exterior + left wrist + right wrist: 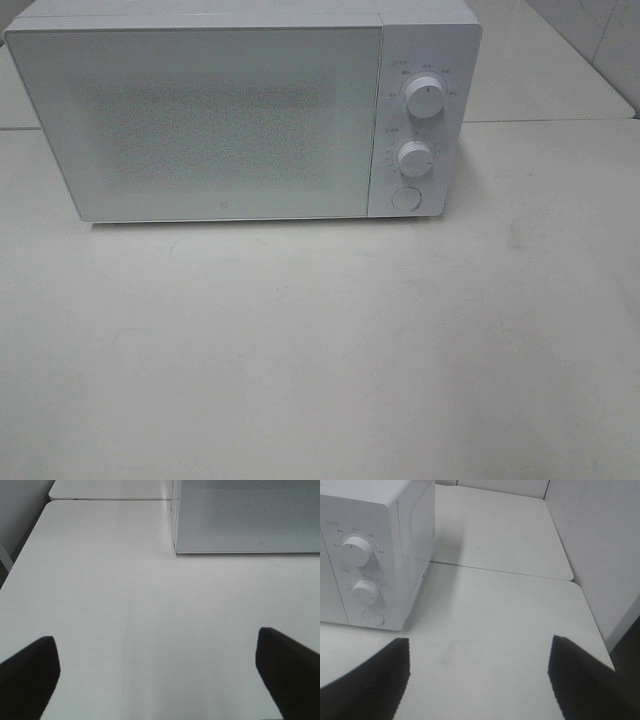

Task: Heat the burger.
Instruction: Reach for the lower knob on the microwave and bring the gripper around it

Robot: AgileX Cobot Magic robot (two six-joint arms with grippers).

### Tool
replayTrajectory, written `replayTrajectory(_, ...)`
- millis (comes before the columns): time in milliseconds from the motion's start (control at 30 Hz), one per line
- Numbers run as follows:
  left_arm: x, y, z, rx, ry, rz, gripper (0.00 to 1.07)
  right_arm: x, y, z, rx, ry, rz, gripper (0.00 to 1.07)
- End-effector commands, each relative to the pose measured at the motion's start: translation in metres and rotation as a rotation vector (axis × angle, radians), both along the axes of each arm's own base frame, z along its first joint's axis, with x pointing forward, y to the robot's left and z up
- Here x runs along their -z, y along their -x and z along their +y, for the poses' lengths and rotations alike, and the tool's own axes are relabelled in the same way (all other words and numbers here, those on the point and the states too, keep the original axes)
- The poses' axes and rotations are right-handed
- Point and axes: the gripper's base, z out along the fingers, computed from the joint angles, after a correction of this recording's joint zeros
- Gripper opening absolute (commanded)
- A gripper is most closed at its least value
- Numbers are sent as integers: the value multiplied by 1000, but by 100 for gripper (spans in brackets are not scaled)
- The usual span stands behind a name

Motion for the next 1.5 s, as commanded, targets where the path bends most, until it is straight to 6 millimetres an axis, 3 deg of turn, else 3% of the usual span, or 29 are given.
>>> replayTrajectory(33, 1, 4, 0, -4, 6, -21, 100, 1, -21, 3, -11, -16, -37, 76)
replayTrajectory(533, 1, 4, 0, -4, 6, -21, 100, 21, -80, 11, -43, -78, -68, 76)
replayTrajectory(700, 1, 4, 0, -4, 6, -21, 100, 43, -96, 15, -53, -128, -77, 76)
replayTrajectory(967, 1, 4, 0, -4, 6, -21, 100, 78, -89, 11, -19, -119, -180, 76)
replayTrajectory(1100, 1, 4, 0, -4, 6, -21, 100, 86, -83, 10, 35, -132, -247, 76)
replayTrajectory(1267, 1, 4, 0, -4, 6, -21, 100, 102, -79, 26, 80, -70, -260, 76)
replayTrajectory(1500, 1, 4, 0, -4, 6, -20, 100, 109, -80, 41, 96, -62, -300, 76)
